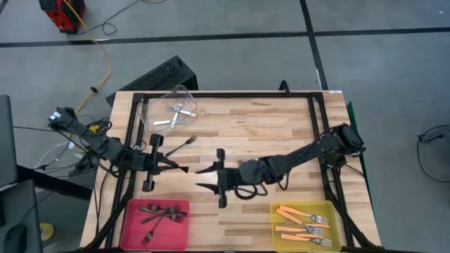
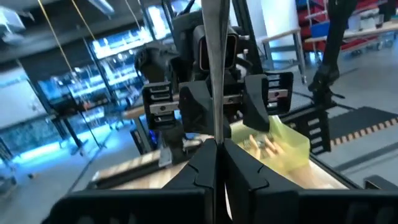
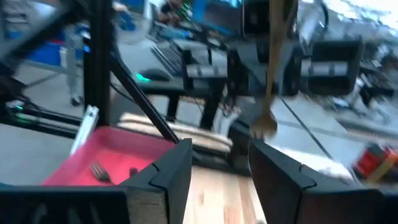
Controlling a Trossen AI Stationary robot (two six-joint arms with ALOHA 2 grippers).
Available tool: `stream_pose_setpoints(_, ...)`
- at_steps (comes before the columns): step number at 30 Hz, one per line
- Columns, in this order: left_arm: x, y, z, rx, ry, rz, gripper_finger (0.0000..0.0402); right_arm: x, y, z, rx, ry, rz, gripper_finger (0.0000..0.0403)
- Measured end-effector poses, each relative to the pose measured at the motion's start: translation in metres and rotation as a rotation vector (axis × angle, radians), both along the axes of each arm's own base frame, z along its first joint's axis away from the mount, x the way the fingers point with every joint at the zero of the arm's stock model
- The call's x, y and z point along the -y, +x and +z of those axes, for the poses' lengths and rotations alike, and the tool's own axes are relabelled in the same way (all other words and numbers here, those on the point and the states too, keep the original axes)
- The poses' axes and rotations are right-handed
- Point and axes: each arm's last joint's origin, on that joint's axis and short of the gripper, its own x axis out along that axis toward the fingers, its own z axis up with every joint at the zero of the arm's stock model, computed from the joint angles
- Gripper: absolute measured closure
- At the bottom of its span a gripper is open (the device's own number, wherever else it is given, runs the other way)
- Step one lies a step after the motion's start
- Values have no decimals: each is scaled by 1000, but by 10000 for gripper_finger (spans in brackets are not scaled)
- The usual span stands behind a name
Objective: Sort silverware by color (type)
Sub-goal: Put the black fork into the red bin
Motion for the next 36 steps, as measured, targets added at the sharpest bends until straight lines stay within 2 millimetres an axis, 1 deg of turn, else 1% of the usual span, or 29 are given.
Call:
stream_pose_setpoints(3, 2, -1, -8, 48, 5, 20, 401, 4, 2, 4, 41, -38, 53, 220)
stream_pose_setpoints(6, 1, -2, -18, 72, 9, 44, 401, 4, 2, 8, 87, -72, 53, 220)
stream_pose_setpoints(9, 1, -2, -25, 115, -8, 31, 401, 7, 3, 12, 127, -89, 43, 220)
stream_pose_setpoints(12, 1, -3, -28, 168, -12, -2, 401, 12, 4, 14, 151, -94, 51, 220)
stream_pose_setpoints(16, 2, -4, -27, 196, -9, -17, 401, 20, 6, 20, 207, -83, 72, 220)
stream_pose_setpoints(19, 4, 0, -27, 211, 4, -27, 401, 26, 8, 23, 242, -79, 94, 220)
stream_pose_setpoints(23, 6, 4, -29, 210, 17, -24, 401, 32, 9, 23, 243, -83, 115, 220)
stream_pose_setpoints(31, 4, 19, -35, 208, 52, 29, 401, 31, 9, 23, 244, -76, 129, 220)
stream_pose_setpoints(36, 4, 28, -38, 225, 61, 30, 401, 30, 9, 22, 240, -91, 132, 220)
